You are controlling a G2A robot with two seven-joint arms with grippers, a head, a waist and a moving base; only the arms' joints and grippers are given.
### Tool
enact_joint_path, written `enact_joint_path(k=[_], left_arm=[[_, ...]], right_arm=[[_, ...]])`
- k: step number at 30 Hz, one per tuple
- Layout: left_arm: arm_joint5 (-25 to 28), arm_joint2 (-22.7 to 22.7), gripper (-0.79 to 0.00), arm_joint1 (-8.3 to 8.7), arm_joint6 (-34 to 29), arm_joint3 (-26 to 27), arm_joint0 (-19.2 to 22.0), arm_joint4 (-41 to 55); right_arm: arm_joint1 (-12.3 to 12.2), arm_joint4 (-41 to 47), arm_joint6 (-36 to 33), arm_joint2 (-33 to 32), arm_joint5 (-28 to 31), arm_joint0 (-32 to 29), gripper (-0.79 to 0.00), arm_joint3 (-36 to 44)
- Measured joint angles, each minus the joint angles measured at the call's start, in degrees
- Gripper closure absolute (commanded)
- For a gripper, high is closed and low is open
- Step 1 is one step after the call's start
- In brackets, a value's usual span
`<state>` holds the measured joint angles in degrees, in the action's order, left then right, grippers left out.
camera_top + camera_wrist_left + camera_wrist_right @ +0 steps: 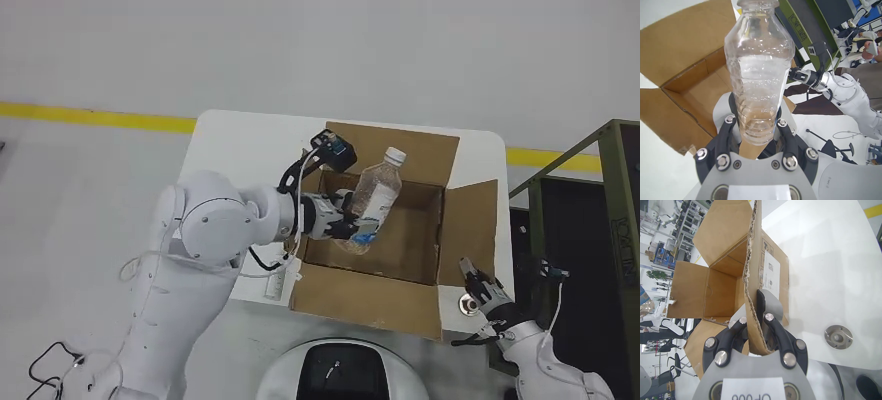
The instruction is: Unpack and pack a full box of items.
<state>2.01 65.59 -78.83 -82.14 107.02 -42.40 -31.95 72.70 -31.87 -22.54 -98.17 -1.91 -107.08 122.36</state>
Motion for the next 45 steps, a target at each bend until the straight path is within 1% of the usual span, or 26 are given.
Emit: enact_joint_path(k=[6, 10, 16, 19, 31, 35, 39, 42, 45], left_arm=[[-7.1, -5.5, 0.000, -0.46, -1.2, -7.0, 2.5, -2.1], [-10.1, -9.0, 0.000, -0.76, -1.6, -9.7, 4.1, -4.9], [-14.7, -11.3, 0.000, -1.12, -0.2, -13.5, 5.2, -6.5], [-15.8, -12.1, 0.000, -1.30, 0.5, -14.9, 4.9, -5.5], [-15.7, -12.2, 0.000, -1.30, 0.6, -14.9, 4.8, -5.4], [-14.9, -13.0, 0.000, -1.49, 3.6, -15.4, 3.8, -4.3], [-15.9, -15.7, 0.000, -2.16, 4.7, -17.5, 5.5, -4.9], [-18.1, -18.6, 0.000, -2.90, 4.7, -20.2, 8.0, -7.3], [-21.4, -21.2, 0.000, -3.86, 4.5, -24.5, 10.5, -8.7]], right_arm=[[0.0, -0.6, 0.4, 0.8, -0.5, -0.1, 0.000, 0.3], [0.0, -0.8, 0.7, 0.9, -0.6, -0.2, 0.000, 0.4], [-0.1, -0.9, 0.7, 0.9, -1.0, -0.4, 0.000, 0.6], [-0.2, -0.8, 0.5, 0.7, -1.1, -0.4, 0.000, 0.8], [-0.2, -0.8, 0.5, 0.7, -1.1, -0.4, 0.000, 0.8], [-0.1, -0.6, 0.8, 0.9, -1.0, -0.2, 0.000, 0.5], [-0.1, 0.1, 1.0, 1.2, -1.2, 0.4, 0.000, -0.4], [-0.1, 1.0, 0.9, 1.2, -1.8, 0.5, 0.000, -0.8], [-0.1, 1.9, 0.9, 1.1, -2.4, 0.5, 0.000, -1.1]])
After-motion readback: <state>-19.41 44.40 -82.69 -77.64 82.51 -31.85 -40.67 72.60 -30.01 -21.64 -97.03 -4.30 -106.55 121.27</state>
